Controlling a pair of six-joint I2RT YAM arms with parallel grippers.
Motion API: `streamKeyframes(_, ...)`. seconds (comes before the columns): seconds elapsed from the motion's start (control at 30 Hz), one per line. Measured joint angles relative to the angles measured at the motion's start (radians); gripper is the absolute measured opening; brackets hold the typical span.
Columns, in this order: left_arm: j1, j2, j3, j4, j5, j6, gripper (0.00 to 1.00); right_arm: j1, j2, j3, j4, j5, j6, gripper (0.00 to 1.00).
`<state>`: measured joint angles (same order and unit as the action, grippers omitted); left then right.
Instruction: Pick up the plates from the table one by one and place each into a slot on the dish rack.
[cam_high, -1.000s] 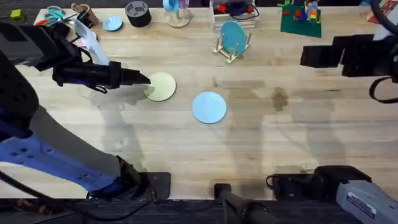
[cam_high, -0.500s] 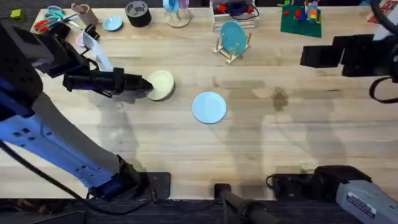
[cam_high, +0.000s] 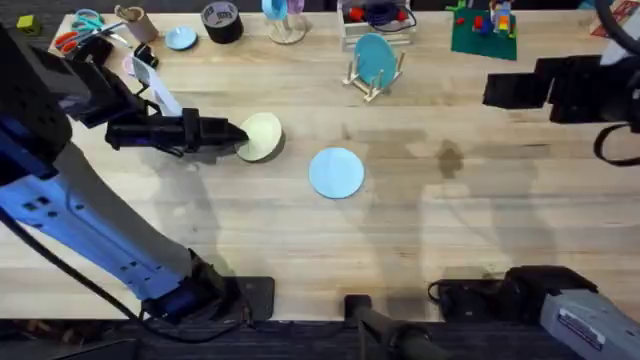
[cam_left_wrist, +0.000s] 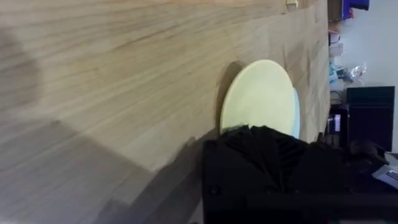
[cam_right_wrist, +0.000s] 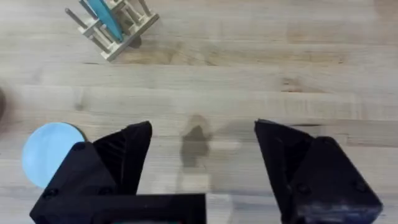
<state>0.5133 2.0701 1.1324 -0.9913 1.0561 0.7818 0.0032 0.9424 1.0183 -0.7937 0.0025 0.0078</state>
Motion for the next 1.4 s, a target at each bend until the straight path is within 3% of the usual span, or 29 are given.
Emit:
streamKeyframes(0.43,0.000,0.000,0.002,0.001,-0.005,-0.019,0.039,0.003,0.000,0.000,-0.004,0.001,-0.009,0.995)
streamKeyframes(0.87,-0.002,0.000,0.007,0.008,-0.012,-0.064,0.039,0.112,0.039,0.028,-0.082,-0.005,0.119,0.993)
streamKeyframes(1.17,-0.013,0.000,0.017,0.004,-0.033,-0.087,0.039,0.132,0.064,0.032,-0.057,-0.211,0.243,0.995)
streamKeyframes(1.4,-0.027,-0.003,0.025,0.002,-0.056,-0.107,0.039,0.237,0.160,0.032,0.035,-0.259,0.346,0.995)
